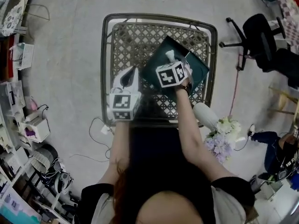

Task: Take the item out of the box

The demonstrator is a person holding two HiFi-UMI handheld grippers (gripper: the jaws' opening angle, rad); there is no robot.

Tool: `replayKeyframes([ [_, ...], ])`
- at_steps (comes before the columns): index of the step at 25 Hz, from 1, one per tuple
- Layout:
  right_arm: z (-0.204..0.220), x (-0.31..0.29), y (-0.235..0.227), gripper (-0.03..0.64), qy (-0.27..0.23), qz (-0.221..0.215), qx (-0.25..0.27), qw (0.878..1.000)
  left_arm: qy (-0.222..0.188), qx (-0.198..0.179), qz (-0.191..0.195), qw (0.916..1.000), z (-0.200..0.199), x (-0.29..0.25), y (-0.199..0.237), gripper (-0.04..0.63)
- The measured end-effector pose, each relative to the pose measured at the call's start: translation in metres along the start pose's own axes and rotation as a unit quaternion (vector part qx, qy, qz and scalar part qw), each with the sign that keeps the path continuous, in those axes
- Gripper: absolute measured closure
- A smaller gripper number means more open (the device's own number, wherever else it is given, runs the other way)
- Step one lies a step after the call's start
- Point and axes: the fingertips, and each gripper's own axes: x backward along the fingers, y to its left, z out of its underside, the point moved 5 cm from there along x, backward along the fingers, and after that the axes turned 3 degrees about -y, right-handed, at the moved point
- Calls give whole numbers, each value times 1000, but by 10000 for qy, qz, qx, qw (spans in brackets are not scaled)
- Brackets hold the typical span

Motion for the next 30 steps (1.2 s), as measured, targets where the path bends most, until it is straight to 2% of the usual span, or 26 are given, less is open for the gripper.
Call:
replayKeyframes([
  [10, -1, 34, -1, 494, -1056, 39, -688, 9920, -98, -174, 141, 9997, -6, 18, -9, 588],
  [20, -11, 79, -4, 495, -1940, 192, -858, 9771, -201, -338, 227, 9990, -13, 41, -15, 588],
  [30, -5, 117, 10, 495, -2286, 183, -1029, 9679, -352, -487, 322, 9977, -24, 62, -16, 588],
])
